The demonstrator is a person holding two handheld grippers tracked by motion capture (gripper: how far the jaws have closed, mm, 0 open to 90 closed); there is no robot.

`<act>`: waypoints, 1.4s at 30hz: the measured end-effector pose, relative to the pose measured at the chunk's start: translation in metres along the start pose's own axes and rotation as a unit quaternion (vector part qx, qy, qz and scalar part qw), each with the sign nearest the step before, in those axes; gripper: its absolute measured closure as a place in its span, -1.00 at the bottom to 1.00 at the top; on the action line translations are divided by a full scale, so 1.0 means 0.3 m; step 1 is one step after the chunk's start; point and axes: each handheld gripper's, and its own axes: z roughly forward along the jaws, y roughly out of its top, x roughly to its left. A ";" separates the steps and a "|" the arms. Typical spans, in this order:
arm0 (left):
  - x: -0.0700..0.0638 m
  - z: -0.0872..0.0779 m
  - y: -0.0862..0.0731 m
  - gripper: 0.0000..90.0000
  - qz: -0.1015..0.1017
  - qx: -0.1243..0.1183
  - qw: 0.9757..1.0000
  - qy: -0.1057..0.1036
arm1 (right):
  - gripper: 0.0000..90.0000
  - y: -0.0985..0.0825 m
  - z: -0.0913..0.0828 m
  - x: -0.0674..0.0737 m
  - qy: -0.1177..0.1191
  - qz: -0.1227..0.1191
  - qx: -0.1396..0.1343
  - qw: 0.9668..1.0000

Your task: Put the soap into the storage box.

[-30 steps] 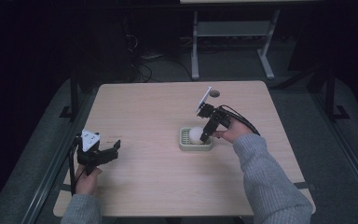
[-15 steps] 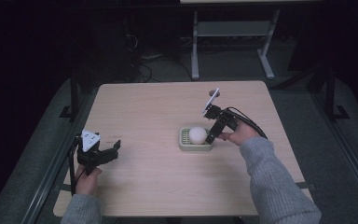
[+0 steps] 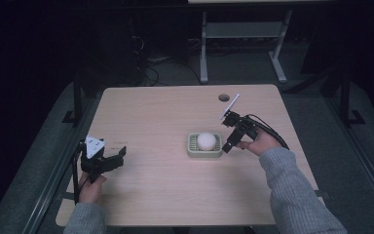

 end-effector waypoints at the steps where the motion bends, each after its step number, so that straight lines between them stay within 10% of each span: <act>1: 0.000 0.000 0.000 -0.67 0.000 0.000 1.000 0.000 | -0.49 -0.005 -0.001 -0.001 0.001 0.001 -0.001 1.000; 42: -0.009 0.003 -0.001 -0.67 0.000 0.000 1.000 -0.004 | -0.49 -0.210 0.004 -0.010 0.004 0.026 -0.034 0.999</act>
